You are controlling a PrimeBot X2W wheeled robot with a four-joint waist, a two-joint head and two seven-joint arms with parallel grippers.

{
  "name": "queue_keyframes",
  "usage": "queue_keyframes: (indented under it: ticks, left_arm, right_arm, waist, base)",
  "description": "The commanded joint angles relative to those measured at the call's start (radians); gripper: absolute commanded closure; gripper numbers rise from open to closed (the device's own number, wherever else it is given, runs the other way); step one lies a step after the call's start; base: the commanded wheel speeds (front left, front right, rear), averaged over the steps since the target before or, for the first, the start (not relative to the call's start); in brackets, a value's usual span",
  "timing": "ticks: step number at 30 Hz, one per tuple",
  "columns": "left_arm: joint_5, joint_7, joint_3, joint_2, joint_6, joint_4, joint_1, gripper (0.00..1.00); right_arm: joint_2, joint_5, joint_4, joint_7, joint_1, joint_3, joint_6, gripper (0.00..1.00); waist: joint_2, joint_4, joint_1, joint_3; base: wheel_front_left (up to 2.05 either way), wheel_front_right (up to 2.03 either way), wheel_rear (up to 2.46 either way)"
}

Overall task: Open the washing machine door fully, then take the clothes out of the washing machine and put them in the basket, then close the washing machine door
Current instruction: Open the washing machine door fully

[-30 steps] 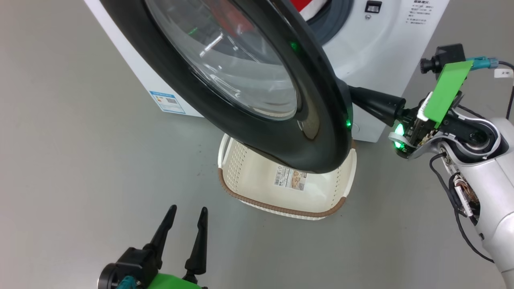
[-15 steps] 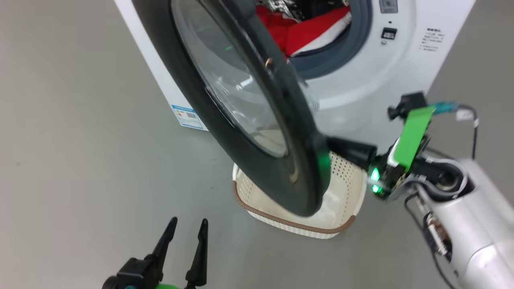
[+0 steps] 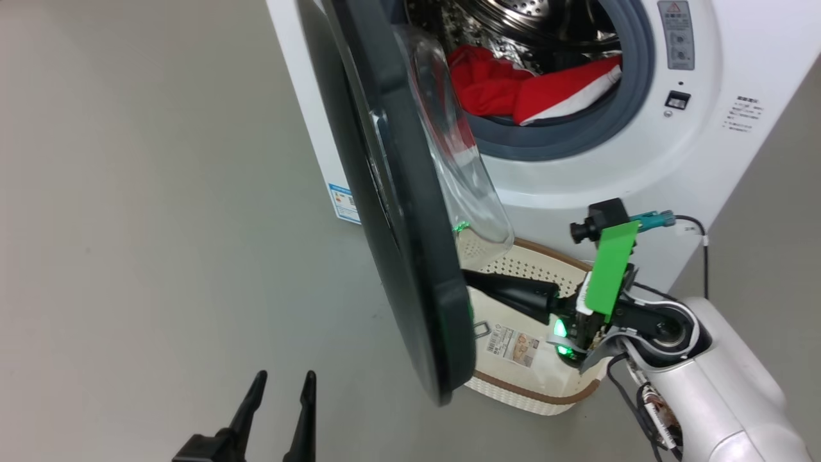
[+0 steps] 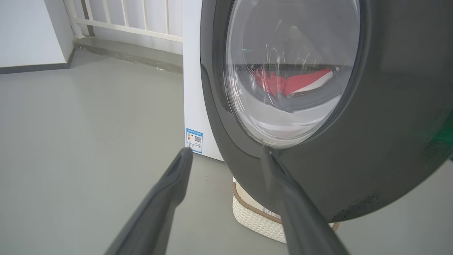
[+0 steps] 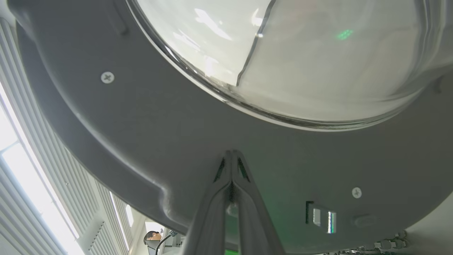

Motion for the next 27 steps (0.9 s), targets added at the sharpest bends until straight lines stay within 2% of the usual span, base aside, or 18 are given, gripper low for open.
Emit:
queue_keyframes:
  ticks: [1, 13, 20, 27]
  left_arm:
    - [0.006, -0.012, 0.043, 0.01, 0.008, -0.033, 0.001, 0.0]
    - [-0.003, -0.012, 0.076, 0.01, 0.03, -0.065, 0.013, 0.0]
    - [-0.002, -0.012, 0.078, 0.01, 0.034, -0.071, 0.019, 0.0]
    - [-0.001, -0.012, 0.082, 0.01, 0.032, -0.072, 0.017, 0.0]
  right_arm:
    - [0.033, -0.009, -0.035, 0.012, -0.011, 0.015, 0.005, 1.0]
    - [0.052, 0.001, -0.045, 0.023, -0.028, 0.069, 0.005, 1.0]
    - [0.053, 0.04, -0.064, -0.008, -0.026, 0.126, 0.005, 1.0]
    - [0.053, 0.035, -0.063, -0.029, -0.024, 0.132, 0.005, 1.0]
  waist:
    - [0.0, 0.015, -0.0001, -0.009]
    - [0.0, 0.03, -0.0001, 0.003]
    - [0.0, 0.031, -0.0001, -0.001]
    - [0.0, 0.029, -0.0001, -0.002]
  base:
    - [0.0, 0.0, 0.0]
    - [0.0, 0.0, 0.0]
    - [0.0, 0.0, 0.0]
    - [0.0, 0.0, 0.0]
